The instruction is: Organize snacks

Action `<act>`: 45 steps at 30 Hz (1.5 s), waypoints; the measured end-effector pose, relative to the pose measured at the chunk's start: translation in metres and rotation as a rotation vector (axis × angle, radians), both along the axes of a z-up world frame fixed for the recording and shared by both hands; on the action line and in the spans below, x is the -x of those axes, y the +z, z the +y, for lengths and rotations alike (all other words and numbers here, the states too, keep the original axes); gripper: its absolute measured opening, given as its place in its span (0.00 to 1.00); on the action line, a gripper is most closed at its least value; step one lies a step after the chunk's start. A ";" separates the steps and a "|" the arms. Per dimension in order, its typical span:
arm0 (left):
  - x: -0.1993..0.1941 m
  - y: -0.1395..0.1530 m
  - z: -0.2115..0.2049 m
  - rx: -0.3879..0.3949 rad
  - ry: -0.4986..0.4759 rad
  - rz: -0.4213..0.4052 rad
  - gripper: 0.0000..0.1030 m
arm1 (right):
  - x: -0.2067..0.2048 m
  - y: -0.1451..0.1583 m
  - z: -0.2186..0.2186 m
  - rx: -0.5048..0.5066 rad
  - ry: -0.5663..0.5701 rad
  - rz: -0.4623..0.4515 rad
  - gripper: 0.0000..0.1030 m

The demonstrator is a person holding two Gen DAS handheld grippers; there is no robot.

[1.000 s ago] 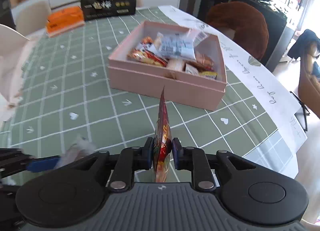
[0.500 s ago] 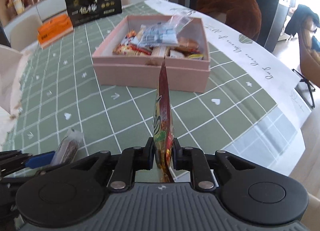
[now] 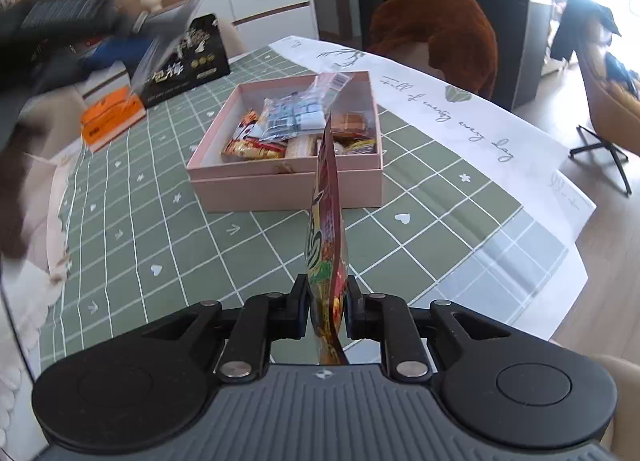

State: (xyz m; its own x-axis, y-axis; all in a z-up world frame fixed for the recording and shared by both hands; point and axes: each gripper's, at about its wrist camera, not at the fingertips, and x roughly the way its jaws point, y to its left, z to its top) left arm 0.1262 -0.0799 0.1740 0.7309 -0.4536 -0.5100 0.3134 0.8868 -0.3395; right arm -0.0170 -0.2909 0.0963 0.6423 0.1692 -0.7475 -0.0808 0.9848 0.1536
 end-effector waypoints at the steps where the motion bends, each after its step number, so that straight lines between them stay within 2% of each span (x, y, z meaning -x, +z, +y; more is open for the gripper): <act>1: -0.013 -0.005 -0.002 0.010 0.004 0.036 0.41 | 0.000 0.000 -0.001 -0.005 -0.009 0.002 0.16; 5: -0.010 -0.019 0.013 0.096 0.075 -0.011 0.40 | 0.001 -0.004 -0.006 -0.003 -0.034 0.016 0.16; 7: 0.002 -0.031 0.024 0.089 0.111 0.015 0.40 | 0.002 -0.006 -0.011 0.002 -0.049 0.025 0.16; 12: 0.063 -0.081 0.047 0.026 0.080 0.114 0.40 | -0.013 -0.005 -0.025 -0.063 -0.066 0.053 0.16; 15: 0.091 -0.107 0.053 0.047 0.086 0.199 0.40 | -0.039 0.016 -0.018 -0.108 -0.030 0.016 0.16; 17: 0.100 -0.118 0.056 0.075 0.090 0.244 0.40 | -0.063 0.041 -0.004 -0.126 0.014 -0.052 0.16; 19: 0.101 -0.123 0.058 0.060 0.093 0.267 0.40 | -0.091 0.066 0.009 -0.173 0.042 -0.129 0.17; 20: 0.104 -0.122 0.057 0.031 0.102 0.271 0.40 | -0.106 0.075 0.014 -0.207 0.043 -0.157 0.24; 21: 0.106 -0.121 0.057 -0.003 0.114 0.269 0.40 | -0.123 0.081 0.019 -0.221 0.035 -0.170 0.45; 22: 0.109 -0.120 0.058 -0.036 0.123 0.261 0.40 | -0.137 0.081 0.024 -0.212 0.024 -0.163 0.60; 23: 0.111 -0.120 0.061 -0.064 0.127 0.248 0.40 | -0.149 0.077 0.026 -0.196 0.005 -0.148 0.69; 25: 0.119 -0.123 0.067 -0.105 0.145 0.231 0.40 | -0.154 0.062 0.027 -0.175 -0.040 -0.104 0.69; 28: 0.126 -0.135 0.071 -0.143 0.166 0.233 0.40 | -0.134 0.029 0.024 -0.169 -0.057 -0.059 0.69; 31: 0.135 -0.142 0.066 -0.209 0.169 0.206 0.40 | -0.104 -0.003 0.034 -0.073 -0.081 -0.036 0.69; 33: 0.137 -0.146 0.062 -0.223 0.165 0.180 0.40 | -0.080 -0.026 0.043 0.003 -0.082 -0.027 0.69; 36: 0.132 -0.149 0.054 -0.246 0.140 0.140 0.40 | -0.054 -0.053 0.053 0.039 -0.067 0.005 0.69; 39: 0.126 -0.155 0.044 -0.287 0.119 0.085 0.40 | -0.041 -0.072 0.061 0.034 -0.062 0.034 0.72; 41: 0.123 -0.158 0.036 -0.327 0.117 0.052 0.40 | -0.036 -0.074 0.070 0.087 -0.058 -0.002 0.72; 43: 0.119 -0.160 0.028 -0.363 0.124 0.032 0.41 | -0.033 -0.075 0.076 0.133 -0.039 -0.008 0.78; 45: 0.116 -0.162 0.023 -0.384 0.134 0.012 0.42 | -0.033 -0.078 0.078 0.166 -0.071 -0.028 0.96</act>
State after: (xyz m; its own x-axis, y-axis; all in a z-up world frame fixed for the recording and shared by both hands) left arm 0.0101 -0.0570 0.0118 0.7636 -0.1290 -0.6327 0.1841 0.9827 0.0218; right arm 0.0157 -0.2131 0.0180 0.6690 -0.0010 -0.7432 -0.0124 0.9998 -0.0126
